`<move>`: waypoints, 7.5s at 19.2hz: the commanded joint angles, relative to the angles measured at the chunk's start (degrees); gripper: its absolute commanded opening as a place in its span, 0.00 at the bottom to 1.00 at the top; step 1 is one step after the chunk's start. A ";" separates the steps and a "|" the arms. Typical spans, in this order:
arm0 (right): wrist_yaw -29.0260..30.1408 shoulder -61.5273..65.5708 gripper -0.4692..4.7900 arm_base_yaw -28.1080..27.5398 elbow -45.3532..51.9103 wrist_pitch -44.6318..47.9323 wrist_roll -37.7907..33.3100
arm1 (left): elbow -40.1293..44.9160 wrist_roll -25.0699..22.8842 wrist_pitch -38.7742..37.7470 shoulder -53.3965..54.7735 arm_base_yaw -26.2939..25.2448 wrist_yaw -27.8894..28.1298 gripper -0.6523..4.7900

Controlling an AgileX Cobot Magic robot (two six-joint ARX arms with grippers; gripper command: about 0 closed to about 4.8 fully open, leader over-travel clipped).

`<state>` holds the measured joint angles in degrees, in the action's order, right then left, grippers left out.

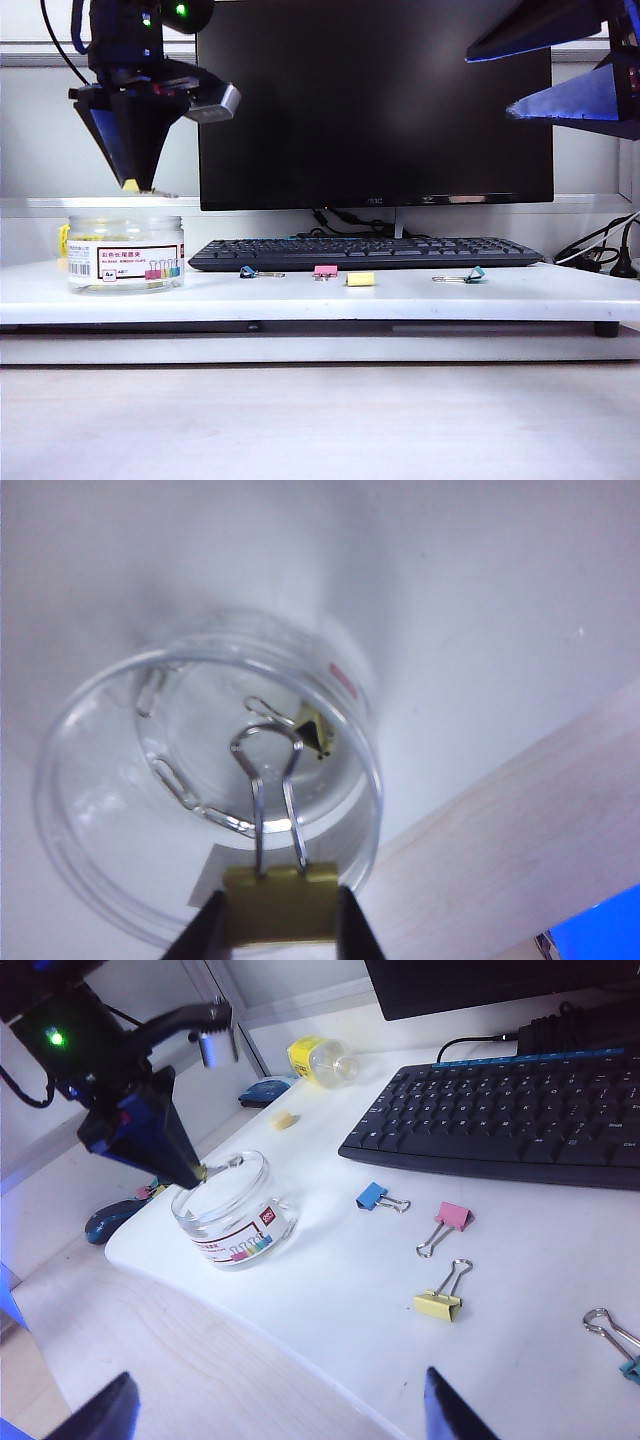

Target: Pick up the clips with the largest number of clips of the same color on the table and place them in a round transparent plastic box.

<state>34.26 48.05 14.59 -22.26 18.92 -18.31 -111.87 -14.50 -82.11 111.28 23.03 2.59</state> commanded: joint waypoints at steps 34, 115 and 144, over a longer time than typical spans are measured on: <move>-2.25 3.89 0.79 0.04 -0.20 -2.16 3.37 | -2.71 6.12 7.61 -4.20 12.11 2.58 0.47; -34.14 50.36 0.42 20.04 -24.39 2.32 10.75 | 61.20 11.74 48.30 -57.64 4.17 2.54 0.47; -31.12 56.06 0.54 20.85 -24.59 9.51 7.39 | 61.20 11.54 47.87 -57.66 4.22 2.54 0.47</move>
<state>2.79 103.61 35.27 -47.11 31.35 -10.48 -50.74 -2.94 -34.57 53.80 27.22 5.17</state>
